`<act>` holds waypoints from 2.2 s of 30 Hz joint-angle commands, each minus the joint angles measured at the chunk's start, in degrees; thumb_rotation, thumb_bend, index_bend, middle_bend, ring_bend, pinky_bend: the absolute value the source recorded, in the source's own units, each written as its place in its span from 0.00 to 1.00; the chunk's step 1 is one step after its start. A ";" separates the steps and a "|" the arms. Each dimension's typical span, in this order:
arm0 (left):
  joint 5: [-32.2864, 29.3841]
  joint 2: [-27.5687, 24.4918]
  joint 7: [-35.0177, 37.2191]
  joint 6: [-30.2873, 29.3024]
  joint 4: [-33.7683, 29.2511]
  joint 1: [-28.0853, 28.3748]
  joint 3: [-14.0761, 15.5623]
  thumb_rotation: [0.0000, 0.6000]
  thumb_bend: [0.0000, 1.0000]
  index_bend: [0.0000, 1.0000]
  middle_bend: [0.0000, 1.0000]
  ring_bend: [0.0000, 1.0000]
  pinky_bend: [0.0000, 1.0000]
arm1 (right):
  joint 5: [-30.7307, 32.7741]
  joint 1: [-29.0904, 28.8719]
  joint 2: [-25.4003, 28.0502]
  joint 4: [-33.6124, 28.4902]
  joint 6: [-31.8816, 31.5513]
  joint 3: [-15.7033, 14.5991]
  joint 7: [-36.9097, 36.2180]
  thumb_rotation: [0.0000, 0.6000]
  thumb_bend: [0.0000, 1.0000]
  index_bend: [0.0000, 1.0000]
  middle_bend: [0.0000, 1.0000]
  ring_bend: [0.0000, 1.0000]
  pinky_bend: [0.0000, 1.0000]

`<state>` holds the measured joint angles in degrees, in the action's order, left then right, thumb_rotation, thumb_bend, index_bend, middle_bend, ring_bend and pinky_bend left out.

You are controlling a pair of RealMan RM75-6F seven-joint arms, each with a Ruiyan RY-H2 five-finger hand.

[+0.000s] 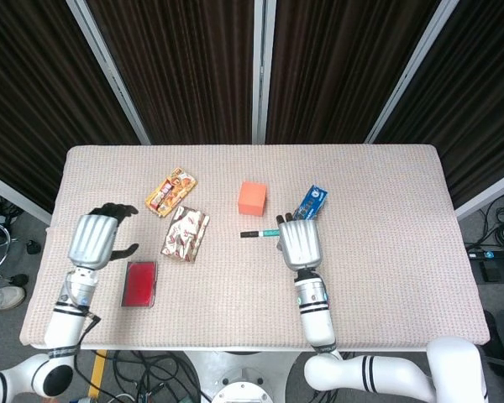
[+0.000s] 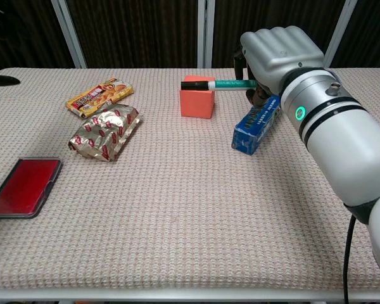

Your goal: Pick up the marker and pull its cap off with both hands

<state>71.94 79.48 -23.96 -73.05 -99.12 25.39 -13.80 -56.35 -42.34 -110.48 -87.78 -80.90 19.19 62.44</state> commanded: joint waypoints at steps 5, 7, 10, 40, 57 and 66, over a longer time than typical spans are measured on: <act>-6.41 9.94 -7.49 2.10 -0.76 5.07 -0.46 1.00 0.16 0.37 0.41 0.35 0.47 | 0.19 -0.86 -1.62 2.33 -0.40 0.28 -0.38 1.00 0.33 0.65 0.62 0.78 0.89; -7.59 12.19 -9.90 1.69 0.05 6.27 -0.88 1.00 0.18 0.37 0.42 0.37 0.47 | 0.23 -1.11 -2.19 2.89 -0.44 0.35 -0.59 1.00 0.33 0.65 0.62 0.78 0.89; -9.49 14.75 -12.33 1.21 1.22 7.89 -2.02 1.00 0.19 0.37 0.42 0.37 0.47 | 0.07 -1.61 -3.18 3.90 -0.47 0.59 -1.08 1.00 0.33 0.65 0.62 0.78 0.89; -15.92 18.87 -12.99 1.62 9.23 13.94 -4.47 1.00 0.20 0.38 0.46 0.38 0.48 | -0.31 -12.70 -16.86 21.62 4.34 9.11 -6.12 1.00 0.33 0.66 0.63 0.78 0.89; -19.61 19.40 -21.94 1.46 9.85 17.34 -3.82 1.00 0.21 0.46 0.53 0.46 0.55 | 1.56 -16.58 -19.53 27.86 4.94 8.93 -7.80 1.00 0.33 0.66 0.63 0.78 0.89; -20.97 19.76 -22.16 0.68 9.26 18.37 -4.37 1.00 0.23 0.48 0.55 0.48 0.57 | 3.81 -19.31 -19.53 29.35 4.11 8.01 -8.62 1.00 0.33 0.66 0.63 0.78 0.89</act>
<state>50.98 99.21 -46.06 -72.32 -89.80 43.70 -18.17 -52.66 -61.53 -130.00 -58.55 -76.71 27.30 53.90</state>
